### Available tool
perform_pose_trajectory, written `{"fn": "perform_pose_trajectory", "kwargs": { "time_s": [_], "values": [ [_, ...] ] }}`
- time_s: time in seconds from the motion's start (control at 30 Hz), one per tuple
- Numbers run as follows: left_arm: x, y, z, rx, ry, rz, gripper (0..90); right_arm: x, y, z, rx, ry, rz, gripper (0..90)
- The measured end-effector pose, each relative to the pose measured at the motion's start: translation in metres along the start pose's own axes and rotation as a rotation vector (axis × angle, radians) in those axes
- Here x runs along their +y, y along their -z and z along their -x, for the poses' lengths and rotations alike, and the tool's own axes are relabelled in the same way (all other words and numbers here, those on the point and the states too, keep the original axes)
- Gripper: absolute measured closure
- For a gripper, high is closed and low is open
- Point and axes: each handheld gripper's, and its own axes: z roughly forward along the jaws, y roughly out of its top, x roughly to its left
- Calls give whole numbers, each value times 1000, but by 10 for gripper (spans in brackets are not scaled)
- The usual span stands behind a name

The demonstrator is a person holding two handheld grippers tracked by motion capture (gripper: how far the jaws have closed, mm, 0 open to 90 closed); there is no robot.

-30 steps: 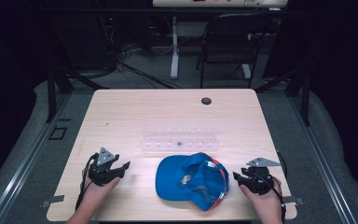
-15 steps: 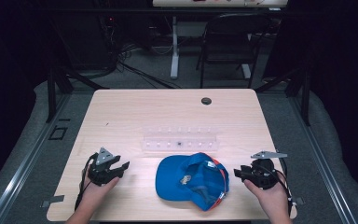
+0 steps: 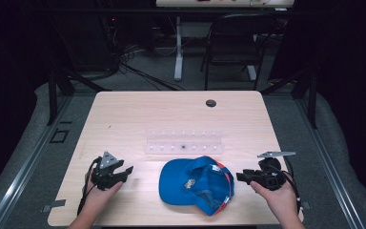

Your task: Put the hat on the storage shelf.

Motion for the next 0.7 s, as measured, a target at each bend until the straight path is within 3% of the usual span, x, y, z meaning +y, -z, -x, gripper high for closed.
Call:
{"fn": "perform_pose_trajectory", "kwargs": {
  "time_s": [0.27,0.47,0.6,0.7],
  "values": [
    [0,-1,0,0,0,-4,514,0,-3,-3,21,4,-5,620],
    [0,-2,2,-2,-8,-12,514,-2,-11,-10,62,29,-39,655],
    [0,-2,2,3,-11,-14,515,-4,-14,-10,84,-1,-40,629],
    [0,-2,1,4,-6,-11,515,-6,-18,-8,126,-34,-37,623]
  ]
}}
